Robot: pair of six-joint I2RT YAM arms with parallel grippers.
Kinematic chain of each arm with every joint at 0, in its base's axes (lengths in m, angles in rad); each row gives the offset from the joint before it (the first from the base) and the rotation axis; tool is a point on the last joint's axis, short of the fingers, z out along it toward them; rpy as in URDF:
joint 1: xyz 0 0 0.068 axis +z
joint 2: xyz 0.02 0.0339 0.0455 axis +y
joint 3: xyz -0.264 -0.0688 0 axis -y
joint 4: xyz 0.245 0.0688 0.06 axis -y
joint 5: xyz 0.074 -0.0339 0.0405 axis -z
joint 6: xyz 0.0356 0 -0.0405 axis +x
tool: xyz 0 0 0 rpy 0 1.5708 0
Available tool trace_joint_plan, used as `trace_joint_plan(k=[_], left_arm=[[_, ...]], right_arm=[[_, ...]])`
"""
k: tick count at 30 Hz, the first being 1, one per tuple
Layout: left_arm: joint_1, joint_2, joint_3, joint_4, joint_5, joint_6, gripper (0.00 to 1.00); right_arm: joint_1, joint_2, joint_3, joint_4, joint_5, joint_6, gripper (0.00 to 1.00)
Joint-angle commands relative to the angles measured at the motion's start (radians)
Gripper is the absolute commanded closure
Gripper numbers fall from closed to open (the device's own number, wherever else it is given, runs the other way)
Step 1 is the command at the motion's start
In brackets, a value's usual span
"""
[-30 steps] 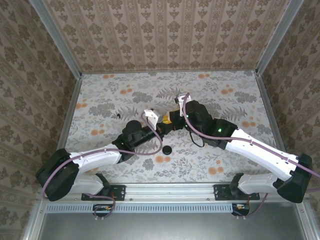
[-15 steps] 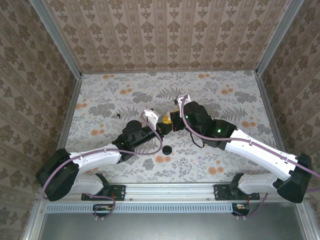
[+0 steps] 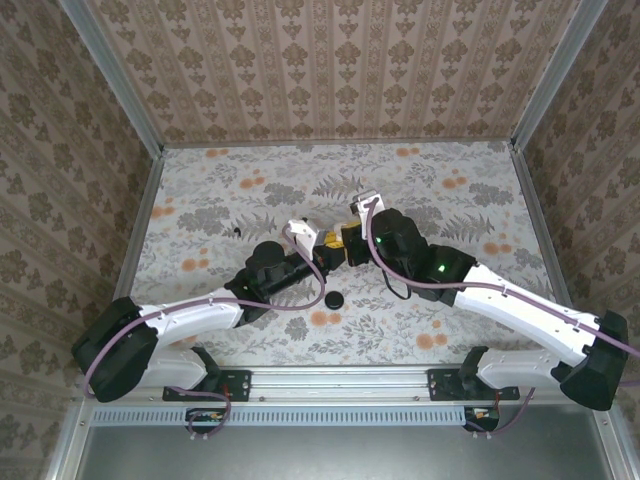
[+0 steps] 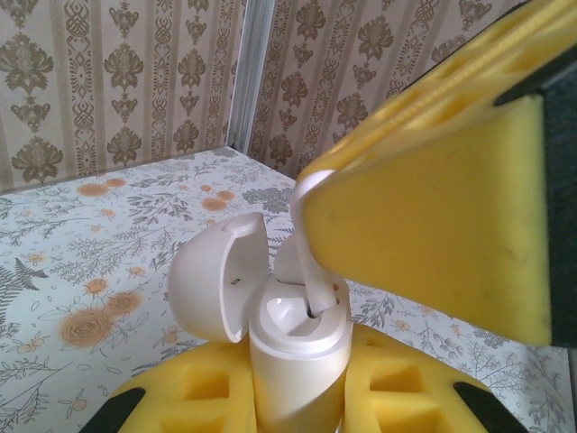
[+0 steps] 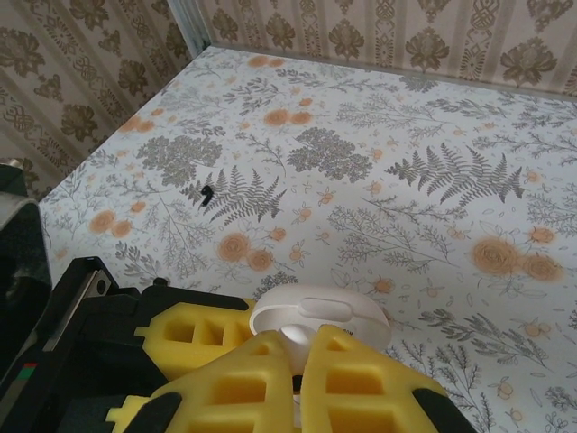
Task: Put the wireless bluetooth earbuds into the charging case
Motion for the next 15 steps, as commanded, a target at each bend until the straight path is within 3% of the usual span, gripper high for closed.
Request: trace_joint_plan(k=[1,15], left_arm=[[0.004,-0.023,0.037,0.068,-0.029,-0.028,1.00],[0.003,-0.018,0.038,0.067,-0.030,-0.034,1.00]], right_arm=[[0.013,-0.012,-0.028,-0.026,-0.067,-0.026,0.93],[0.014,0.008,-0.011,-0.067,-0.096,-0.015,0.91]])
